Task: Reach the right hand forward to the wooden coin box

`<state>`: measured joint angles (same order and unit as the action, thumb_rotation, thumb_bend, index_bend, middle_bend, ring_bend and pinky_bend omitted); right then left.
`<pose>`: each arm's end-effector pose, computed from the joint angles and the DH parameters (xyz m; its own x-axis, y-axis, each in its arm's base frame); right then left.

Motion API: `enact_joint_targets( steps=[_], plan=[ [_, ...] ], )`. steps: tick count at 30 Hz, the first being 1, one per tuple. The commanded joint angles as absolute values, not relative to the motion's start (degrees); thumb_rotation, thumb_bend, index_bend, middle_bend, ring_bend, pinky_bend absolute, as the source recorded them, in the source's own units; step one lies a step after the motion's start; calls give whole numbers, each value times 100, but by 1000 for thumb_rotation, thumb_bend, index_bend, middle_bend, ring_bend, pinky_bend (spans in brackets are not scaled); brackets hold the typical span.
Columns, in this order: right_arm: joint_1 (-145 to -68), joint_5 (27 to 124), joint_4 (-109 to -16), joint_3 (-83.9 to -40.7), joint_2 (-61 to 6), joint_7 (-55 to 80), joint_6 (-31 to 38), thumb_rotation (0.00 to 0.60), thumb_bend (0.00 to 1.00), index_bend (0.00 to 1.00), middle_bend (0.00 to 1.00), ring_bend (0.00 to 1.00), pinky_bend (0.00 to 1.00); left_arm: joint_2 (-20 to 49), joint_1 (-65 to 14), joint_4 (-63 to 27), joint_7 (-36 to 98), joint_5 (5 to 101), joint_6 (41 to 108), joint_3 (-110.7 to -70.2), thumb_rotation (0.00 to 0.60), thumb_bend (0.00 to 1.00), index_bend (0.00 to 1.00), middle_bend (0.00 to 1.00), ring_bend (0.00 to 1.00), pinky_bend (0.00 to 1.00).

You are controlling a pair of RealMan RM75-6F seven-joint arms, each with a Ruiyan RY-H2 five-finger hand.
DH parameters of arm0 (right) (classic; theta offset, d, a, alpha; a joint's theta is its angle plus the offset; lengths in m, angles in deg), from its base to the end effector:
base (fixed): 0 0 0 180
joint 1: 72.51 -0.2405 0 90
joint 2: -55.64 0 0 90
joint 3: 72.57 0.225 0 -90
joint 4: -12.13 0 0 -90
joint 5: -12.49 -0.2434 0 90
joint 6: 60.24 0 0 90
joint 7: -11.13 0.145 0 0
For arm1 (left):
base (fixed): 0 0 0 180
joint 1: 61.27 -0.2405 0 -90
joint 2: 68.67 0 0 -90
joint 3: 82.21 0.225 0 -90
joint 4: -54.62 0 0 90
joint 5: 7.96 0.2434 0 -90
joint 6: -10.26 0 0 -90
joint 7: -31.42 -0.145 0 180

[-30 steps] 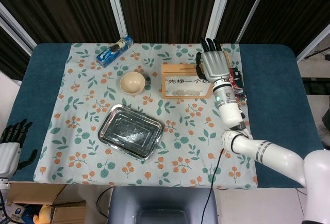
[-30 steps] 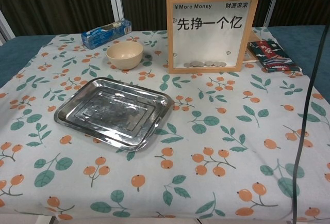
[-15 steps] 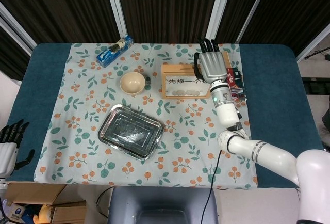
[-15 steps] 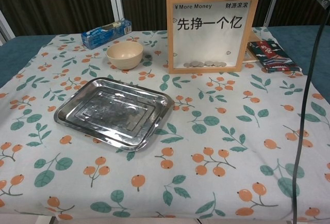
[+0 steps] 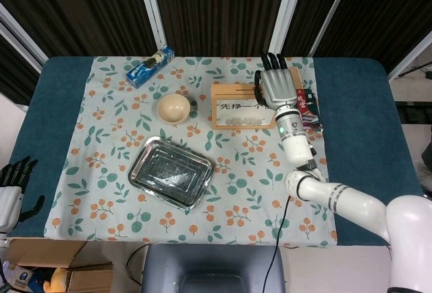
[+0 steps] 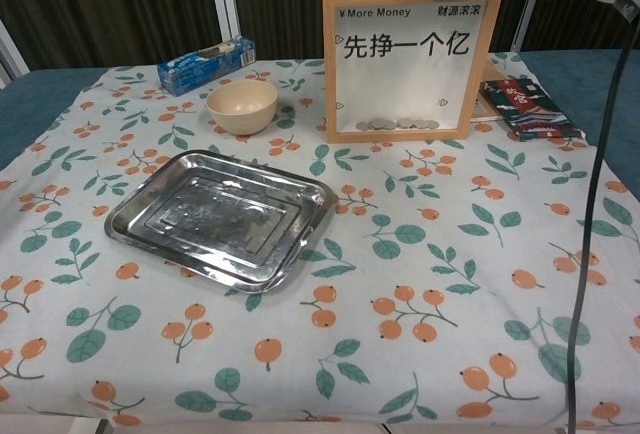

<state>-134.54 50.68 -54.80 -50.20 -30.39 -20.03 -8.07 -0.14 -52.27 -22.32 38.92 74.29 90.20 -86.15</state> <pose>-0.0635 -0.4786 0.0482 0.4888 0.0129 0.8723 -0.8636 -0.1344 0.4859 -0.3443 0.2153 0.1220 0.4387 0.0175 0.8985 0.8982 0.0223 -0.4390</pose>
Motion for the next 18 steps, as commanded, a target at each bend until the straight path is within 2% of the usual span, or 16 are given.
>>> enact_joint_targets(
  steps=[1, 4, 5, 6, 10, 13, 16, 18],
  plan=[
    [-13448, 4982, -5555, -5035, -2973, -2025, -908, 600, 600, 528, 167, 0, 0, -14, -5232, -2233, 3894, 7428, 9027, -8617, 600, 365, 0, 0, 0, 0],
    [-13424, 4929, -5672, -5043, -2854, -2033, -950, 600, 510, 151, 139, 0, 0, -22, -5238, -2243, 3888, 7434, 9040, -8617, 600, 365, 0, 0, 0, 0],
    [-13403, 4929, -5740, -5037, -2796, -2016, -935, 600, 486, 59, 117, 0, 0, -28, -5241, -2244, 3886, 7433, 9045, -8618, 600, 365, 0, 0, 0, 0],
    [-13381, 4942, -5804, -5029, -2744, -1991, -913, 600, 474, 13, 95, 0, 0, -33, -5242, -2247, 3882, 7434, 9051, -8620, 600, 364, 0, 0, 0, 0],
    [-13153, 5162, -6253, -4995, -2437, -1726, -672, 600, 473, 0, 67, 0, 0, -57, -5243, -2294, 3862, 7447, 9075, -8630, 600, 365, 0, 0, 0, 0],
    [-12741, 5637, -6838, -5096, -2085, -1412, -223, 600, 473, 0, 59, 0, 0, -80, -5245, -2347, 3844, 7480, 9106, -8627, 600, 363, 0, 0, 0, 0],
    [-12033, 6449, -7563, -5447, -1650, -954, 473, 600, 472, 0, 43, 0, 0, -102, -5242, -2415, 3801, 7515, 9132, -8623, 600, 364, 0, 0, 0, 0],
    [-11403, 7059, -8053, -5856, -1258, -444, 834, 600, 457, 0, 16, 0, 0, -112, -5235, -2475, 3765, 7549, 9161, -8625, 600, 365, 0, 0, 0, 0]
  ],
)
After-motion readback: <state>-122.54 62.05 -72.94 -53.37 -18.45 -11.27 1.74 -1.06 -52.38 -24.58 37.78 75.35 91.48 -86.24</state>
